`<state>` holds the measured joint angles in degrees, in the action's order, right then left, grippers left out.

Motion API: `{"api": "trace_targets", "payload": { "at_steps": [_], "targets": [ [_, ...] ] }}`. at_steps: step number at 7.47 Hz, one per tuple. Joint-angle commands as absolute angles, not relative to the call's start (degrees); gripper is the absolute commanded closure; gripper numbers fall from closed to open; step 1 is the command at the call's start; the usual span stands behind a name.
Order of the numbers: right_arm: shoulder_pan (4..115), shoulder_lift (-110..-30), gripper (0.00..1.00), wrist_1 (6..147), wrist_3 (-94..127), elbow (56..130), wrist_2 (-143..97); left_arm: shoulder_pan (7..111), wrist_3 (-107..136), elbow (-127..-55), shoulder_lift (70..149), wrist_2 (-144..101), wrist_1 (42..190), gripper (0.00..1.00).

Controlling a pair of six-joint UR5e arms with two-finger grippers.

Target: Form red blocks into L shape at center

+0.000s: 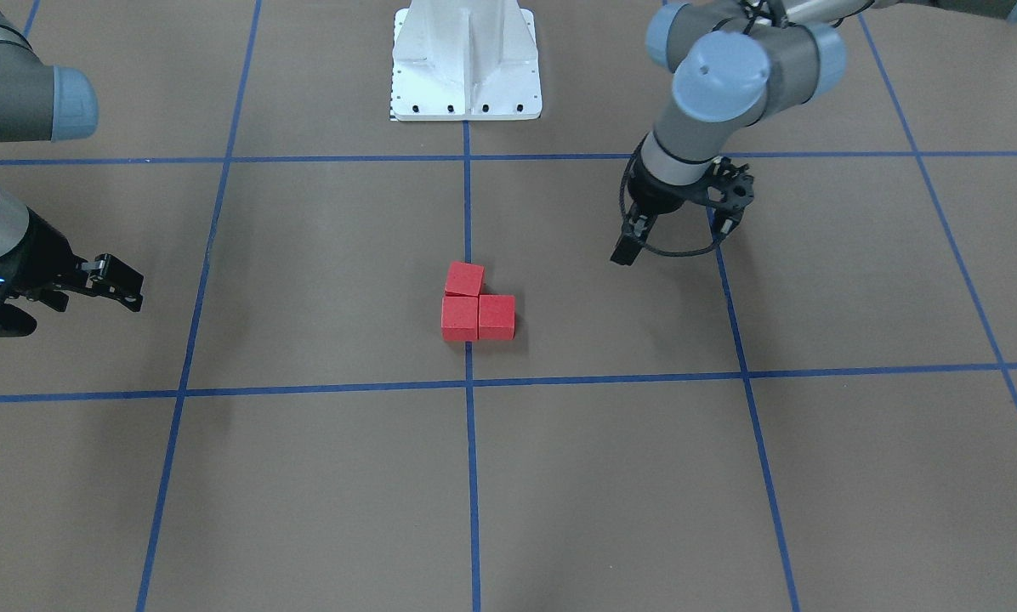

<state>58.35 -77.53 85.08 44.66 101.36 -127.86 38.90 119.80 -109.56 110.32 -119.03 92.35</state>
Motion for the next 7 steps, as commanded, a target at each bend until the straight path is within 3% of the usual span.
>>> {"api": "trace_targets", "payload": {
  "at_steps": [1,4,7],
  "targets": [
    [60.98,-79.7,0.0,85.08,43.77,102.82,-128.4,43.83,97.13,-119.78,95.23,-119.18,93.25,0.0],
    [68.52,-83.92,0.0,85.25,33.73,103.19,-130.85,59.61,63.24,-119.36,83.45,-126.43,99.39,0.0],
    [76.27,-90.07,0.0,86.04,17.28,102.14,-132.1,78.17,29.62,-108.93,81.56,-131.13,99.32,0.0]
  ]
}}
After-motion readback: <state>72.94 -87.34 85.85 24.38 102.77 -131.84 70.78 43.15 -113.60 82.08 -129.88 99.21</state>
